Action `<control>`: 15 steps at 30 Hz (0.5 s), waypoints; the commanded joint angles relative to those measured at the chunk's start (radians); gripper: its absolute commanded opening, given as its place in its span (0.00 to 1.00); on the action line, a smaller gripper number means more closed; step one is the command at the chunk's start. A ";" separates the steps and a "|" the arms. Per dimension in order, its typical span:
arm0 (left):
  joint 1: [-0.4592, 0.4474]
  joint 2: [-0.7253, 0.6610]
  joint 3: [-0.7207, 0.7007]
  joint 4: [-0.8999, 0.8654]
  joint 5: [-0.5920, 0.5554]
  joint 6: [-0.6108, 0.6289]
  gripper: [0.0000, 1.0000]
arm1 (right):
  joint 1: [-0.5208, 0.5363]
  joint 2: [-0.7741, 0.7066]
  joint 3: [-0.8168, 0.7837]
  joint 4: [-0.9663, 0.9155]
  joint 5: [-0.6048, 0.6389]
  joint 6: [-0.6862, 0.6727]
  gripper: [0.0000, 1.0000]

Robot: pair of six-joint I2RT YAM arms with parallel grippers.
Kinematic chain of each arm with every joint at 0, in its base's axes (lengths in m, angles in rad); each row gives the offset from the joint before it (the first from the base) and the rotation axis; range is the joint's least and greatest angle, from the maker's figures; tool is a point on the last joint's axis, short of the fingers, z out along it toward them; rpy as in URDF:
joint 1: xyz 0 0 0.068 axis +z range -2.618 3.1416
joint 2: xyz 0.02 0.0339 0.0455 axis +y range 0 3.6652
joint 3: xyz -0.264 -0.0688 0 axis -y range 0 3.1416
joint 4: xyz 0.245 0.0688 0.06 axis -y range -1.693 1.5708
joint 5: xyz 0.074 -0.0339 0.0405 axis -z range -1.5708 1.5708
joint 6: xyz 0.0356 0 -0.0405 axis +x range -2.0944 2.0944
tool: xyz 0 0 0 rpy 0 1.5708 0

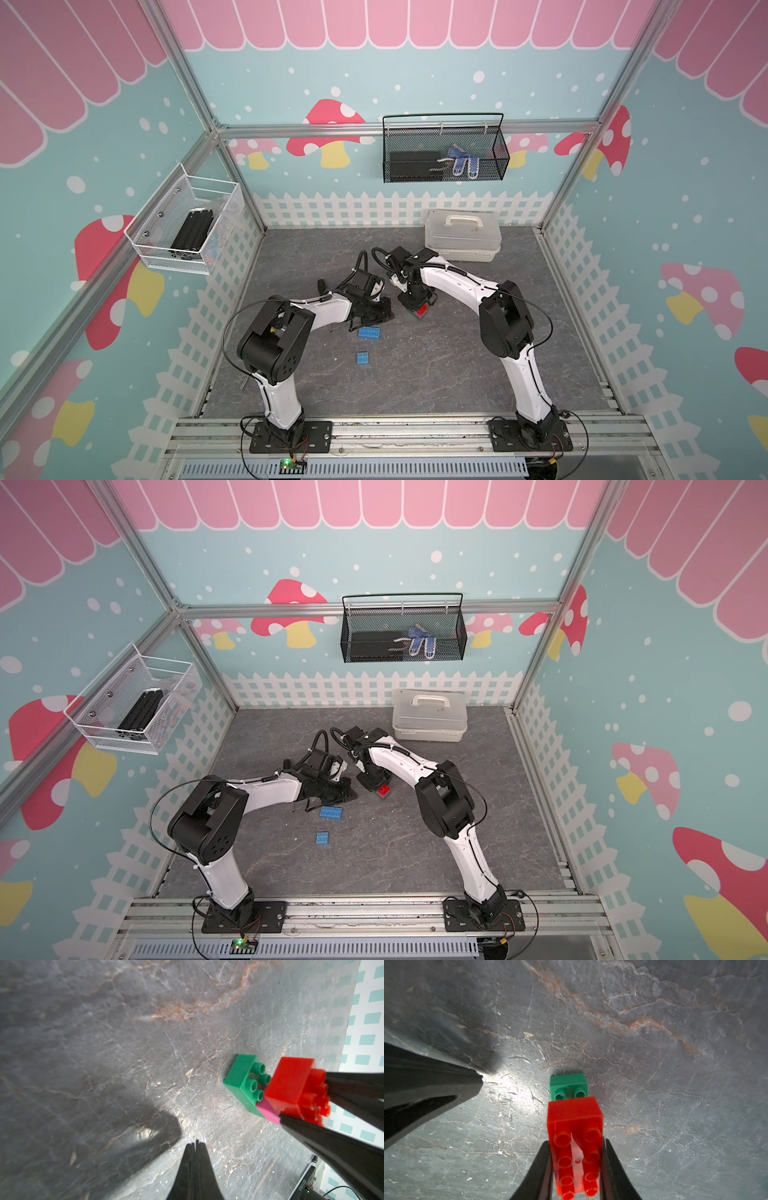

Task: Assemble the number 5 with lego
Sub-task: Assemble the lego brick with the lego brick.

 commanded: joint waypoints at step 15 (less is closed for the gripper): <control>0.008 -0.067 -0.013 -0.002 0.006 -0.006 0.00 | 0.014 0.046 -0.001 -0.063 -0.062 0.021 0.73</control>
